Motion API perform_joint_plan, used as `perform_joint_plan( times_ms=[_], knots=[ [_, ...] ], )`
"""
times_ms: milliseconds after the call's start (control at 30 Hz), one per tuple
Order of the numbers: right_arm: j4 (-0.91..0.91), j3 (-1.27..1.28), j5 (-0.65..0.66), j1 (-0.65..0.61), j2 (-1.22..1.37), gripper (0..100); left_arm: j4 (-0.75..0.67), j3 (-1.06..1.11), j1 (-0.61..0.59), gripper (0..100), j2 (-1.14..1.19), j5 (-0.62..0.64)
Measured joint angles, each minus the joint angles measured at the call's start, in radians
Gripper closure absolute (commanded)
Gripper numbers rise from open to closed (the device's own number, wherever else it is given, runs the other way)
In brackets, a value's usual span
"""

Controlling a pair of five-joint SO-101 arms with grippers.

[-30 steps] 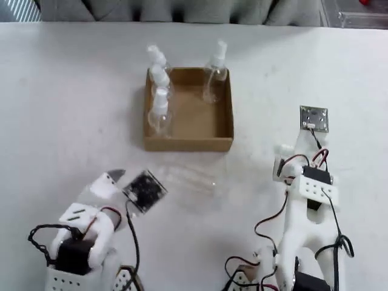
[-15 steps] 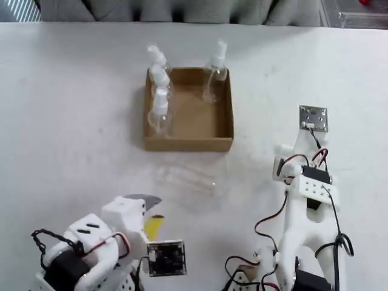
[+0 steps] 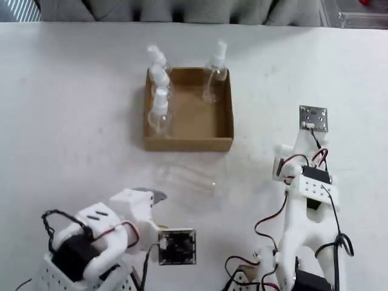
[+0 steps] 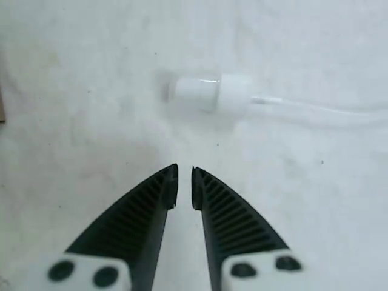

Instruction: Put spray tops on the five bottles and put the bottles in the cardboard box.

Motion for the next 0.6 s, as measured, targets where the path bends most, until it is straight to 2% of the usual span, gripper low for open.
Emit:
perform_joint_plan(
  times_ms=[300, 467, 600],
  knots=[
    [-0.018, 0.005, 0.0, 0.0, 0.0, 98.1, -0.023, -0.367, 0.006, 75, 0.566, -0.026],
    [-0.018, 0.006, 0.0, 0.0, 0.0, 98.1, -0.023, -0.511, 0.006, 75, 0.747, -0.026],
    [-0.018, 0.006, 0.0, 0.0, 0.0, 98.1, -0.023, -0.54, 0.006, 75, 0.85, -0.052]
  ],
)
